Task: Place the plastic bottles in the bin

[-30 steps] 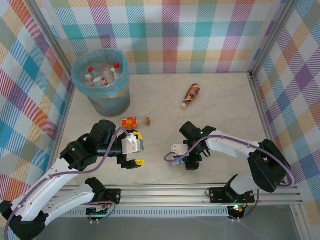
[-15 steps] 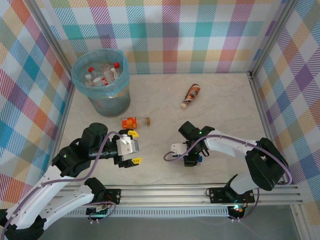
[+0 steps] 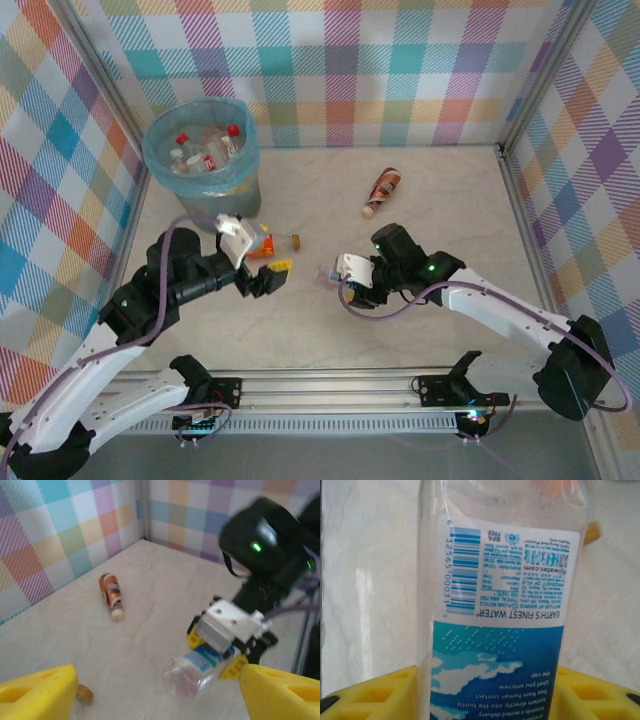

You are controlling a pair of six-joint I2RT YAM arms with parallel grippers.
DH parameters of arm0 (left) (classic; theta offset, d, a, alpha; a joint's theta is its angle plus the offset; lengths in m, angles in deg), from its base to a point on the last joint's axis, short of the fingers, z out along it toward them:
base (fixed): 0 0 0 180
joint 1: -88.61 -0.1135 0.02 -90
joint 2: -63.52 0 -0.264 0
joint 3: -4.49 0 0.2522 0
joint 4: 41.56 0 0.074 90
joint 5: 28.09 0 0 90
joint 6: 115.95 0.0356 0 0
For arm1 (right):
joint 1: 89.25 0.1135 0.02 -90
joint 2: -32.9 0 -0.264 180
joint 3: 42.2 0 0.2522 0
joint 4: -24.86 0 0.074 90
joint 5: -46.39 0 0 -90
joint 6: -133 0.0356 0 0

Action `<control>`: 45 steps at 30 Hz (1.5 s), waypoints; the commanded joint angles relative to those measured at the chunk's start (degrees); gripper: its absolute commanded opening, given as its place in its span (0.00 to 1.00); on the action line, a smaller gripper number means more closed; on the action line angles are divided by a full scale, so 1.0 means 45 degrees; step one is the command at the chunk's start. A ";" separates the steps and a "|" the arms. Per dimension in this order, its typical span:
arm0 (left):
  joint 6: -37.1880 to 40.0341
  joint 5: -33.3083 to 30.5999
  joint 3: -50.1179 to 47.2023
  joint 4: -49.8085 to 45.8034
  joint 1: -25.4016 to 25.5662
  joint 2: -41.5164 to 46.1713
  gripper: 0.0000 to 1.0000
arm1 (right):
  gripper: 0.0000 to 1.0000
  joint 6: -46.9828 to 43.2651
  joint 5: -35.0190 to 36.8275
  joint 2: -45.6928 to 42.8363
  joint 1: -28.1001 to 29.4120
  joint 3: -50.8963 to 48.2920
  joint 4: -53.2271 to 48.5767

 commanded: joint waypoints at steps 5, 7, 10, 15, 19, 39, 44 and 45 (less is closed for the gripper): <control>-0.7000 -0.2036 0.2418 -0.0862 0.0128 -0.2603 0.82 | 0.53 0.2971 -0.0760 -0.0462 -0.0083 0.1011 0.3618; -0.8000 -0.1939 0.2814 -0.1182 0.0115 -0.3169 0.82 | 0.54 0.3313 -0.0474 -0.0348 -0.0094 0.1264 0.3987; -0.8735 -0.1672 0.2983 -0.1081 0.0094 -0.3760 0.82 | 0.54 0.3886 -0.0414 -0.0191 -0.0044 0.1326 0.5012; -0.9519 -0.1610 0.2906 -0.1016 -0.0198 -0.4318 0.79 | 0.54 0.4447 -0.0917 -0.0069 0.0146 0.1156 0.6343; -0.9885 -0.1221 0.2753 -0.0896 -0.0415 -0.4520 0.75 | 0.54 0.4646 -0.1101 0.0029 0.0258 0.1109 0.6617; -1.0248 -0.0046 0.2470 -0.0429 -0.0720 -0.4852 0.55 | 0.59 0.4551 -0.1009 0.0449 0.0445 0.1144 0.6617; -1.0173 -0.0654 0.2515 -0.0390 -0.1009 -0.4563 0.51 | 0.70 0.4452 -0.0774 0.0499 0.0443 0.1374 0.6538; -1.0161 -0.0750 0.2599 -0.0407 -0.1185 -0.4502 0.50 | 0.75 0.4452 -0.0729 0.0517 0.0443 0.1433 0.6562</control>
